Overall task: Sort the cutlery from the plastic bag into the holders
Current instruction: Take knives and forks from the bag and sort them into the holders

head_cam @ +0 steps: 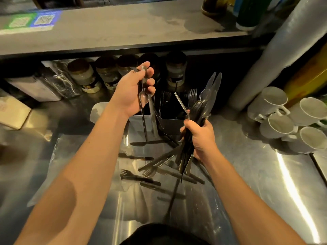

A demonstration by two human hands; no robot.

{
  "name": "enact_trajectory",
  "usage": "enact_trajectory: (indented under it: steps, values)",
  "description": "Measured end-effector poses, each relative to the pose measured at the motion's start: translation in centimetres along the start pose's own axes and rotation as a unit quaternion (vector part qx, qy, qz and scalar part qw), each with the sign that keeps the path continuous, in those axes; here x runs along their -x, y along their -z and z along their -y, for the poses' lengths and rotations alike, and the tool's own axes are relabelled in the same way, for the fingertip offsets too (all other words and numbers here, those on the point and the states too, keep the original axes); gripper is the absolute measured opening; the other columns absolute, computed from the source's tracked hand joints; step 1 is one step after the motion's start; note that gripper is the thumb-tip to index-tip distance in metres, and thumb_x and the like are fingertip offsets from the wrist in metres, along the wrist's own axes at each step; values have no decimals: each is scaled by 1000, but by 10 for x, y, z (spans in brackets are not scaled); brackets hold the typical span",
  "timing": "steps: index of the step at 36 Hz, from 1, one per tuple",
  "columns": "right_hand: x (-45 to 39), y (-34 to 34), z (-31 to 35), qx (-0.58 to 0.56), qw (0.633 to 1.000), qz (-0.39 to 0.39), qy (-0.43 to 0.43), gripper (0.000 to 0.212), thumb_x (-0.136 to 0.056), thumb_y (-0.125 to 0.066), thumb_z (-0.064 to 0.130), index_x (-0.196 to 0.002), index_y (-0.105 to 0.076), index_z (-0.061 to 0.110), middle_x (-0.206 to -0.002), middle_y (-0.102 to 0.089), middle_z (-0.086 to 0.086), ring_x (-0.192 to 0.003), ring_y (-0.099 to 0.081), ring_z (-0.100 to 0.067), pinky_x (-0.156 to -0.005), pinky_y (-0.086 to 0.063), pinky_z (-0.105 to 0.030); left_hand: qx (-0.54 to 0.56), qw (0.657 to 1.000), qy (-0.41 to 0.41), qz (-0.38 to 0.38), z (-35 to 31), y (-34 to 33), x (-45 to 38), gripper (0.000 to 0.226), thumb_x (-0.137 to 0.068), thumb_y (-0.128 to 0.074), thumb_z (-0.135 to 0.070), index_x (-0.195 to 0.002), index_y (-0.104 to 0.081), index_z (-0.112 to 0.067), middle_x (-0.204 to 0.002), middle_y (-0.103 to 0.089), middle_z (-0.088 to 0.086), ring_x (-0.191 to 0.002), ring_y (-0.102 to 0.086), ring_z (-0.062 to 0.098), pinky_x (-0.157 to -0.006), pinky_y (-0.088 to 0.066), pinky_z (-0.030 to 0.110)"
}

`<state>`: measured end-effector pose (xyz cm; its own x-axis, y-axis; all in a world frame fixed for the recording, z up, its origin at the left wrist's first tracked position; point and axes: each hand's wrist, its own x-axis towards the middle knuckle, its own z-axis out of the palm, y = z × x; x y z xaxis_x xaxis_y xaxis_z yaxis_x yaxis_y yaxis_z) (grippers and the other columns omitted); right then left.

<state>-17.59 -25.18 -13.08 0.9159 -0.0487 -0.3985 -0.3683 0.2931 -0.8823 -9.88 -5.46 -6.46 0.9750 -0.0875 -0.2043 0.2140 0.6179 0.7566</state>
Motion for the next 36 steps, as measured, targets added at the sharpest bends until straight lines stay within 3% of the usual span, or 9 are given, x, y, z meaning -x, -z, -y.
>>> enact_trajectory:
  steps: [5, 13, 25, 32, 36]
  values:
    - [7, -3, 2, -2, 1000, 5, 3, 11, -92, -64, 6, -96, -58, 13, -75, -58, -10, -67, -59, -19, -61, -52, -32, 10, 1000, 3, -18, -2, -6, 9, 23, -104, -37, -10, -109, -59, -16, -90, -68, -2, -71, -62, 12, -61, -51, 24]
    - [10, -4, -1, -5, 1000, -4, 5, 11, -91, -65, 5, -95, -60, 13, -74, -60, -9, -70, -61, -21, -71, -54, -39, 3, 998, -52, -35, -2, -9, 9, 19, -106, -36, -4, -111, -53, -11, -102, -74, 8, -90, -72, 25, -79, -59, 36]
    - [2, 4, -4, -9, 1000, -15, -5, 11, -91, -65, 5, -97, -61, 14, -75, -61, -11, -71, -61, -21, -69, -54, -39, -87, 980, -112, -143, 9, -11, -3, 22, -102, -47, 0, -121, -56, -6, -116, -73, 11, -103, -72, 27, -81, -59, 34]
    - [-6, 8, -7, -7, 1000, -18, -22, 14, -89, -68, 8, -102, -61, 11, -79, -63, -13, -72, -63, -23, -64, -54, -35, -209, 952, -159, -158, 21, -25, -17, 17, -100, -52, -1, -113, -59, -9, -113, -73, 6, -98, -74, 20, -85, -60, 32]
    - [-9, 10, -9, -11, 999, -18, -25, 17, -89, -67, 8, -105, -62, 11, -80, -62, -14, -73, -62, -24, -65, -53, -36, -378, 901, -174, -123, 39, -27, -29, 19, -101, -48, -1, -116, -58, -6, -114, -72, 0, -103, -71, 8, -96, -56, 32]
